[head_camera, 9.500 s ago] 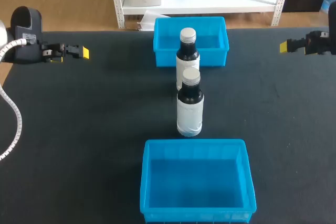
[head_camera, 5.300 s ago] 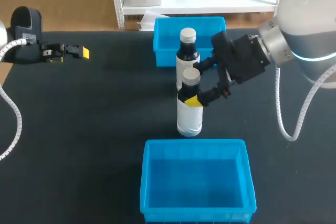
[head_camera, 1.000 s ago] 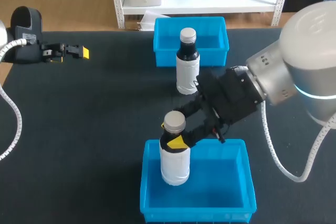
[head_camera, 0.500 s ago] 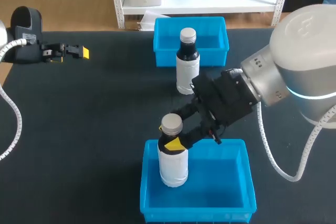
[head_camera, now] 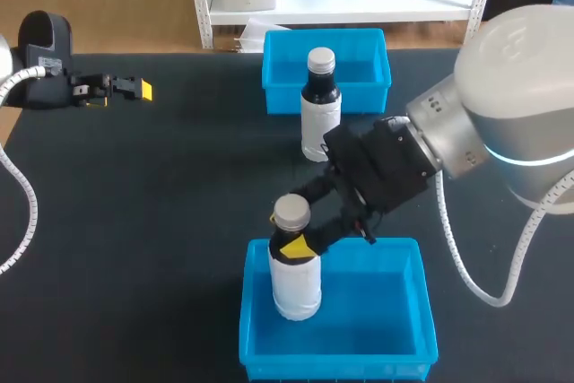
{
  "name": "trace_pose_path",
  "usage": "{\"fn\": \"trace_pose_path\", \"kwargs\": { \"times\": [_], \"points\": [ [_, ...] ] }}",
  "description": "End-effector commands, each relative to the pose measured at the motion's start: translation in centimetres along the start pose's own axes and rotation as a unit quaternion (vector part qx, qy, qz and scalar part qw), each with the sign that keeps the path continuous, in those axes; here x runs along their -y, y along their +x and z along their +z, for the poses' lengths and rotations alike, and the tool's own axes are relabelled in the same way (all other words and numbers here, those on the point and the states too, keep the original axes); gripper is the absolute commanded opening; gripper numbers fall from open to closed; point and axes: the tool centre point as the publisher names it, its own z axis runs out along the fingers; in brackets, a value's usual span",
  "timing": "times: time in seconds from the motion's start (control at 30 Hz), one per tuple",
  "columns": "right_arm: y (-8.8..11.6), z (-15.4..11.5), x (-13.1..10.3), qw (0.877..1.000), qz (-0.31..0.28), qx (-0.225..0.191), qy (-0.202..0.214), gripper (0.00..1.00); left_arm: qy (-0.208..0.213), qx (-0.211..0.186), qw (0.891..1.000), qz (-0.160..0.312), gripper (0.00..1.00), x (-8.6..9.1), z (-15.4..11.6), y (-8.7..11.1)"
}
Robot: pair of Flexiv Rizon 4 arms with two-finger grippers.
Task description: Pick up the bottle, and place it in the far bin if it is heavy, or in the near bin if it is light.
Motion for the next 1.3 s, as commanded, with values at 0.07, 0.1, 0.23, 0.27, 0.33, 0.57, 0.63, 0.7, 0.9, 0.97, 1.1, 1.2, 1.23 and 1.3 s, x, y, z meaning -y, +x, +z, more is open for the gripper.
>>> {"fn": "trace_pose_path", "kwargs": {
  "times": [0.07, 0.1, 0.23, 0.27, 0.33, 0.57, 0.63, 0.7, 0.9, 0.97, 1.1, 1.2, 1.23, 1.3],
  "points": [
    [0.0, -0.3, 0.1, 1.0, 0.003, -0.005, 0.002, 1.0, 0.0, 0.0, 1.0, 0.0, 1.0, 0.0, 0.0, 0.0],
    [0.1, -0.5, 0.1, 1.0, 0.004, -0.006, 0.002, 1.0, 0.0, 0.0, 1.0, 0.0, 1.0, 0.0, 0.0, 0.0],
    [0.6, -1.7, -0.2, 1.0, 0.011, -0.016, 0.009, 1.0, 0.0, 0.0, 1.0, 0.0, 1.0, 0.0, 0.0, 0.0],
    [0.9, -2.1, -0.3, 1.0, 0.013, -0.019, 0.011, 1.0, 0.0, 0.0, 1.0, 0.0, 1.0, 0.0, 0.0, 0.0],
    [1.5, -3.3, -0.3, 0.999, 0.02, -0.024, 0.019, 1.0, 0.0, 0.0, 1.0, 0.0, 1.0, 0.0, 0.0, 0.0],
    [4.0, -8.4, 0.7, 0.995, 0.06, -0.039, 0.063, 1.0, 0.0, 0.0, 1.0, 0.0, 1.0, 0.0, 0.0, 0.0],
    [4.7, -10.1, 1.6, 0.993, 0.071, -0.043, 0.082, 1.0, 0.0, 0.0, 1.0, 0.0, 1.0, 0.0, 0.0, 0.0],
    [5.4, -11.5, 2.7, 0.991, 0.08, -0.05, 0.099, 1.0, 0.0, 0.0, 1.0, 0.0, 1.0, 0.0, 0.0, 0.0],
    [6.9, -15.8, 7.5, 0.982, 0.095, -0.056, 0.151, 1.0, 0.0, 0.0, 1.0, 0.0, 1.0, 0.0, 0.0, 0.0],
    [7.2, -17.0, 9.3, 0.98, 0.094, -0.056, 0.163, 1.0, 0.0, 0.0, 1.0, 0.0, 1.0, 0.0, 0.0, 0.0],
    [7.5, -18.6, 12.8, 0.979, 0.086, -0.059, 0.175, 1.0, 0.0, 0.0, 1.0, 0.0, 1.0, 0.0, 0.0, 0.0],
    [7.5, -19.1, 15.3, 0.98, 0.075, -0.059, 0.173, 1.0, 0.0, 0.0, 1.0, 0.0, 1.0, 0.0, 0.0, 0.0],
    [7.5, -19.2, 16.0, 0.981, 0.072, -0.06, 0.171, 1.0, 0.0, 0.0, 1.0, 0.0, 1.0, 0.0, 0.0, 0.0],
    [7.6, -19.2, 17.4, 0.982, 0.066, -0.059, 0.168, 1.0, 0.0, 0.0, 1.0, 0.0, 1.0, 0.0, 0.0, 0.0]
  ]
}}
